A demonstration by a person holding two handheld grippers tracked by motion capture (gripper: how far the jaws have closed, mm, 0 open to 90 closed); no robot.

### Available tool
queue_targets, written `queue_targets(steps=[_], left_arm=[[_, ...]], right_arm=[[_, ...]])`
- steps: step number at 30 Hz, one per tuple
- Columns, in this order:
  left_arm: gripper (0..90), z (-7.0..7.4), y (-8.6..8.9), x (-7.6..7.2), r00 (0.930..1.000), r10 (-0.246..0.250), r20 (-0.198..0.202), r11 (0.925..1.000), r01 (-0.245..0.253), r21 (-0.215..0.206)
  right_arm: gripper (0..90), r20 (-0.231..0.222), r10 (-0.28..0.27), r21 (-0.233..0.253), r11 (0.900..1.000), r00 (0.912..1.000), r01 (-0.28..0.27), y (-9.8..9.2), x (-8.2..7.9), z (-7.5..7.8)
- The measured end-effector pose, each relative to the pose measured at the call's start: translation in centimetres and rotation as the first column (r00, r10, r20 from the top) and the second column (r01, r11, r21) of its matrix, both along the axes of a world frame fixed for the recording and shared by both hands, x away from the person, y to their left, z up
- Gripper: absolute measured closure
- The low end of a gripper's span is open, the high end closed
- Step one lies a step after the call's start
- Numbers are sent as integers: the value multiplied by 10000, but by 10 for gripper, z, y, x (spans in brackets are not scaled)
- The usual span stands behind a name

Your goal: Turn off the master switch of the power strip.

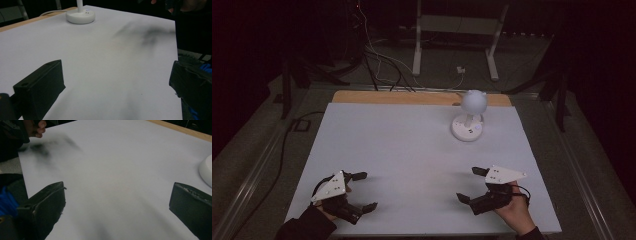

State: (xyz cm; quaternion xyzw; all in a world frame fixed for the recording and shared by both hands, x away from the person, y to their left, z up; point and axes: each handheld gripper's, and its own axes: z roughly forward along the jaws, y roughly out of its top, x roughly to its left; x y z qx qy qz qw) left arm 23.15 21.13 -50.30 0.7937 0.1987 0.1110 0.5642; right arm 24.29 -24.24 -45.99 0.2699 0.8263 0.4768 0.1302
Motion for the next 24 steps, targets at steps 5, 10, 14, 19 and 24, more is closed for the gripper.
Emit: queue_targets(steps=[5,10,14,19,24], left_arm=[[3,0,0,0,10000,-10,-4,10000,10,-8],[3,0,0,0,10000,-3,-10,10000,3,-10],[3,0,0,0,10000,17,-11,10000,-18,-28],[3,0,1,0,10000,-5,-16,10000,5,-77],[3,0,0,0,10000,-10,-3,10000,10,-65]], right_arm=[[5,104,-62,-52,10000,9999,63,0,5,6],[5,280,-172,27,9998,9995,171,-2,11,15],[5,396,-223,38,9997,9990,221,-2,14,19],[5,524,-393,22,9992,9979,392,-2,20,24],[5,568,-569,90,9984,9968,565,-5,28,27]])
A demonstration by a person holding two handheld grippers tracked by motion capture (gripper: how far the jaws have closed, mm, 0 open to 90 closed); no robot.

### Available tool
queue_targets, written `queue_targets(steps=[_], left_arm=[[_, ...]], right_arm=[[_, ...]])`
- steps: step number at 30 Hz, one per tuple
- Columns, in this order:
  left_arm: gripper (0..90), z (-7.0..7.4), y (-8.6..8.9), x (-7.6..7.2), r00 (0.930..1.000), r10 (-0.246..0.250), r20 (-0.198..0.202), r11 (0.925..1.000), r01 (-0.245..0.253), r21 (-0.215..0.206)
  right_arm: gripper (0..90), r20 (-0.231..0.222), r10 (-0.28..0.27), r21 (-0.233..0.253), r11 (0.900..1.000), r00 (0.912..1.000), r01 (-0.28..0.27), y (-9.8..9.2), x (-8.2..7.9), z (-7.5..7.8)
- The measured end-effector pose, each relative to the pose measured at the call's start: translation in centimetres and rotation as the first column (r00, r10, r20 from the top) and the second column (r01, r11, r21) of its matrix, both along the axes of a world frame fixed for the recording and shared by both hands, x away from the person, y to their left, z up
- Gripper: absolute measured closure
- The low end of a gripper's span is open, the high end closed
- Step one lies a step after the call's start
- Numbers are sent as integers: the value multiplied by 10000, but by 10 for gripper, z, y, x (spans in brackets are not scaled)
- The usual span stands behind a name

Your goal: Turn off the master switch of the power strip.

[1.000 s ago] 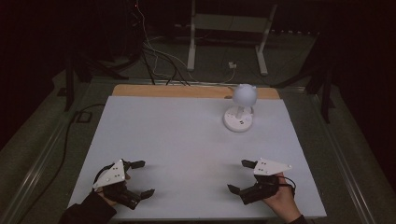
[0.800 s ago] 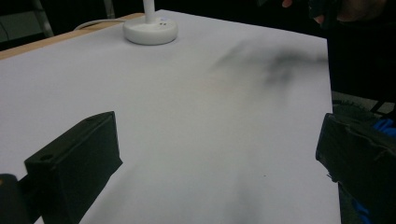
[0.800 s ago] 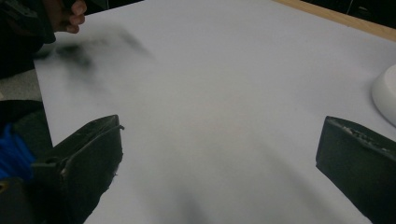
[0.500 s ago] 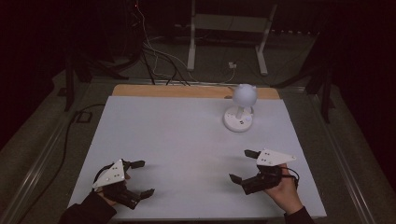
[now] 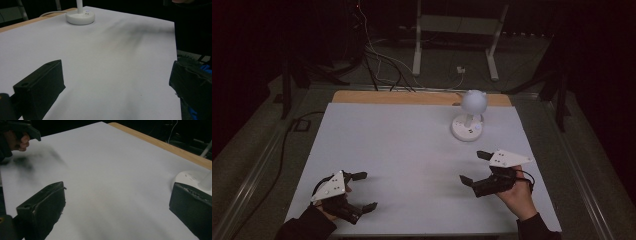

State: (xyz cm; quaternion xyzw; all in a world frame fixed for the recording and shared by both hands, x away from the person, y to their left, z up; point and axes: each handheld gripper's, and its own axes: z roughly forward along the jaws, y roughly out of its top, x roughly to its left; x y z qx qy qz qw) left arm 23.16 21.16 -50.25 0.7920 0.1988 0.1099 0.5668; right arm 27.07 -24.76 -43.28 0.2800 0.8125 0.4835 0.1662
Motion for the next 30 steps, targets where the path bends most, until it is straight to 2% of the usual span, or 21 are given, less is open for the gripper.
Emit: queue_targets(steps=[14,30], left_arm=[[3,0,0,0,10000,2,-47,10000,-2,-23],[3,0,-1,1,10000,-15,-58,10000,15,-49]], right_arm=[[5,175,-627,113,9980,9979,625,-7,20,7],[5,360,-1635,153,9865,9859,1631,-13,43,8]])
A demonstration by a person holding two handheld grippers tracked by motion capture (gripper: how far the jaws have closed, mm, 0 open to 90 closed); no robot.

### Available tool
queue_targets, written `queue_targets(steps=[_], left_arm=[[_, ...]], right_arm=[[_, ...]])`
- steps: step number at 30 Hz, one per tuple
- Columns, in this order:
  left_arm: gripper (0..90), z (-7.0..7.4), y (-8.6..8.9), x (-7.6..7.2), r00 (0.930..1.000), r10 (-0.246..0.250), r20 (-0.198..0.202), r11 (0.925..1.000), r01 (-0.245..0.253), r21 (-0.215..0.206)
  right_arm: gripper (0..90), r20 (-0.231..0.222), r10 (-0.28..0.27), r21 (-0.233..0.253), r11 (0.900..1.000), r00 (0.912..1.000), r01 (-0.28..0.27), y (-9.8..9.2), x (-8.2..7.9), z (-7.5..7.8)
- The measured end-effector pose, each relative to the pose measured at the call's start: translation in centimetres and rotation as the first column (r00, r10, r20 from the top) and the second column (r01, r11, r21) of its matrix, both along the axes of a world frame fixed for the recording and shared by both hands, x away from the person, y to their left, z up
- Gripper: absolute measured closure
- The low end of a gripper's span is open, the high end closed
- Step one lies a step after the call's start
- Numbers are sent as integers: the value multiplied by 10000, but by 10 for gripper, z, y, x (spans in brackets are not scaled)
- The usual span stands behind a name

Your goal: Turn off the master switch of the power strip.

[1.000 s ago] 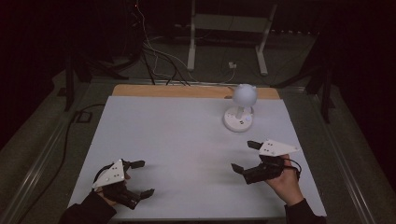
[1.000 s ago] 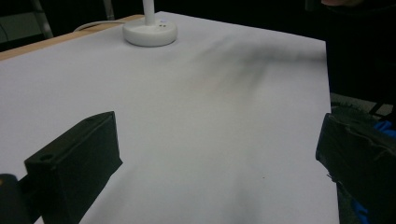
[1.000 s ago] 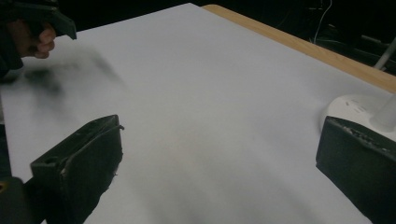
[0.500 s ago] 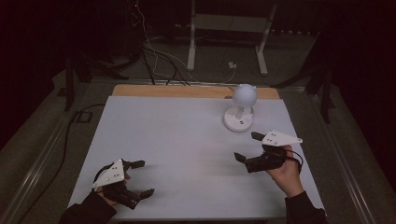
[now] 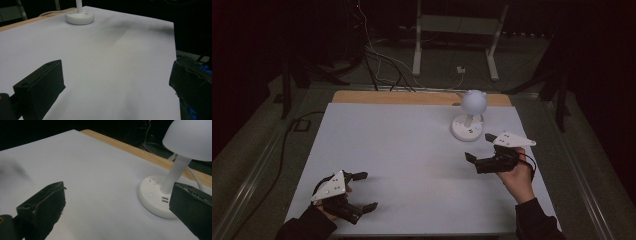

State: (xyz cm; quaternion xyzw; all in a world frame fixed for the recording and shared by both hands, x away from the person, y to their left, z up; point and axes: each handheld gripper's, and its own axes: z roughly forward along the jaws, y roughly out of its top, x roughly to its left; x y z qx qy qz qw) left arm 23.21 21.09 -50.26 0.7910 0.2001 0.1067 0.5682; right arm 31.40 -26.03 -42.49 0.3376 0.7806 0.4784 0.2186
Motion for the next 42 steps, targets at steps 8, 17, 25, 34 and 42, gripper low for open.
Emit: queue_targets(steps=[8,17,25,34,42], left_arm=[[3,0,0,0,10000,-44,18,10000,44,18],[3,0,0,0,10000,-16,40,10000,16,10],[3,0,0,0,10000,9,17,10000,-9,-41],[3,0,1,0,10000,-13,22,10000,13,-55],[3,0,1,0,10000,-2,7,10000,2,-66]], right_arm=[[5,152,-400,239,9989,9991,397,-4,12,3],[5,159,-839,198,9963,9964,835,-8,29,7],[5,160,-1275,151,9918,9917,1272,-13,44,7],[5,174,-1822,-136,9831,9831,1824,-20,63,1],[3,6,-2428,-157,9699,9701,2428,-23,80,-9]])
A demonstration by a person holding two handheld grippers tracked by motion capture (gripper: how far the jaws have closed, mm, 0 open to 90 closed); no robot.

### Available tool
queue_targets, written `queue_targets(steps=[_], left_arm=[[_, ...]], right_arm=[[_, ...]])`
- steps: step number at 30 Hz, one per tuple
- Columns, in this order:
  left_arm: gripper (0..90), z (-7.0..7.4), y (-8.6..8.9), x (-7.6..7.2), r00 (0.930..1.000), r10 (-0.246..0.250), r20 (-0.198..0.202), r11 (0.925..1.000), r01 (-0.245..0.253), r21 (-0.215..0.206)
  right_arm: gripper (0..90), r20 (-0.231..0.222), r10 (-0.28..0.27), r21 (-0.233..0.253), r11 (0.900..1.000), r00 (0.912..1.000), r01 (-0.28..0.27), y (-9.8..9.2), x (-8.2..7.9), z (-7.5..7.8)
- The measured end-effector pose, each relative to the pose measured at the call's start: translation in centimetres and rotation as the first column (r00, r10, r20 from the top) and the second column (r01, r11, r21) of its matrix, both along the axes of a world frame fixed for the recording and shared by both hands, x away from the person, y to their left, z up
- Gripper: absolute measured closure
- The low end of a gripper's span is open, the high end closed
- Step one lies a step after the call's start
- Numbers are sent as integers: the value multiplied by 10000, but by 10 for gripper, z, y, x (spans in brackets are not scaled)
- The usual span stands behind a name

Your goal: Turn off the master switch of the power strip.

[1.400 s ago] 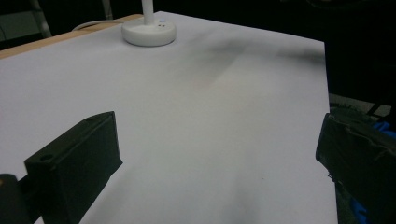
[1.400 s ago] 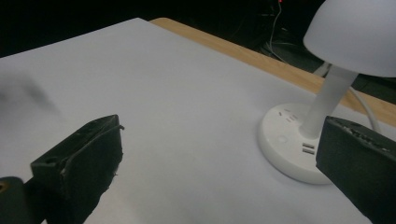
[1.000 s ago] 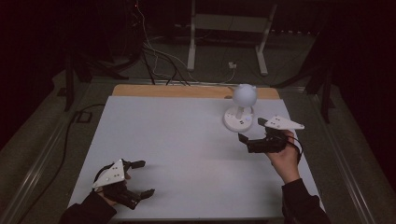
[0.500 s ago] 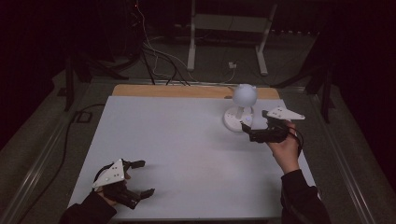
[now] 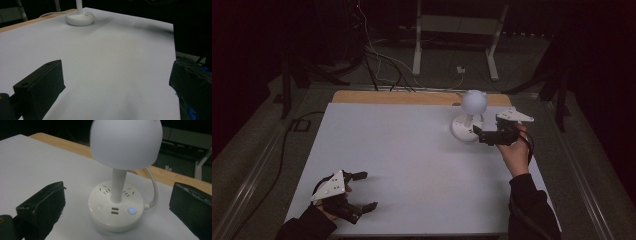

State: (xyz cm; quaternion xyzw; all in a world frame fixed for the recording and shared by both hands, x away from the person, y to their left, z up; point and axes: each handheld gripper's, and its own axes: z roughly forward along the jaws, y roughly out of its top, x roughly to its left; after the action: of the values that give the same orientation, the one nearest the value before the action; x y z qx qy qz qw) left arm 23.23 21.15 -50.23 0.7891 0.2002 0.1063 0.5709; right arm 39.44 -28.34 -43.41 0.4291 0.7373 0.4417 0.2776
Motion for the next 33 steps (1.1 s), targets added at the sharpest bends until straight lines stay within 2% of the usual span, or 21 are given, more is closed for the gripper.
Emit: queue_targets(steps=[7,13,14,16,18,23,24,27,28,29,30,33], left_arm=[[3,0,0,0,10000,-3,-25,10000,3,-17],[3,0,0,0,10000,-4,-34,10000,4,-28],[3,0,0,0,10000,-1,-22,10000,1,-17],[3,0,0,0,10000,-16,-32,10000,16,-18],[3,0,0,0,10000,-8,-29,10000,8,-10],[3,0,0,0,10000,-23,-28,10000,23,-19],[3,0,0,0,10000,-20,-42,10000,20,-24],[3,-1,0,0,10000,-27,-47,10000,27,-5],[3,-1,0,0,10000,-23,-44,10000,23,-4],[3,-1,0,0,10000,-20,-47,10000,20,-12],[3,-1,0,0,10000,-14,-56,10000,14,-2],[3,-1,0,0,10000,-1,-76,10000,1,-20]], right_arm=[[3,-320,-219,126,9997,9992,223,-2,13,-8],[5,-270,-382,-11,9993,9989,382,-4,22,-12],[5,-246,-652,19,9979,9976,653,-5,26,-14],[8,-319,-755,231,9968,9966,763,-6,28,-15],[68,-266,-1014,181,9946,9945,1019,-6,30,-17],[89,-230,-1401,141,9900,9899,1405,-7,33,-22],[127,-334,-1426,192,9895,9892,1433,-7,34,-23],[147,-297,-1598,208,9868,9867,1604,-7,34,-24],[166,-417,-1599,286,9865,9862,1612,-8,35,-25],[234,-387,-1688,237,9852,9849,1698,-7,35,-26],[241,-360,-1753,181,9842,9839,1760,-7,35,-27],[345,-399,-1930,76,9811,9804,1935,-5,36,-28]])
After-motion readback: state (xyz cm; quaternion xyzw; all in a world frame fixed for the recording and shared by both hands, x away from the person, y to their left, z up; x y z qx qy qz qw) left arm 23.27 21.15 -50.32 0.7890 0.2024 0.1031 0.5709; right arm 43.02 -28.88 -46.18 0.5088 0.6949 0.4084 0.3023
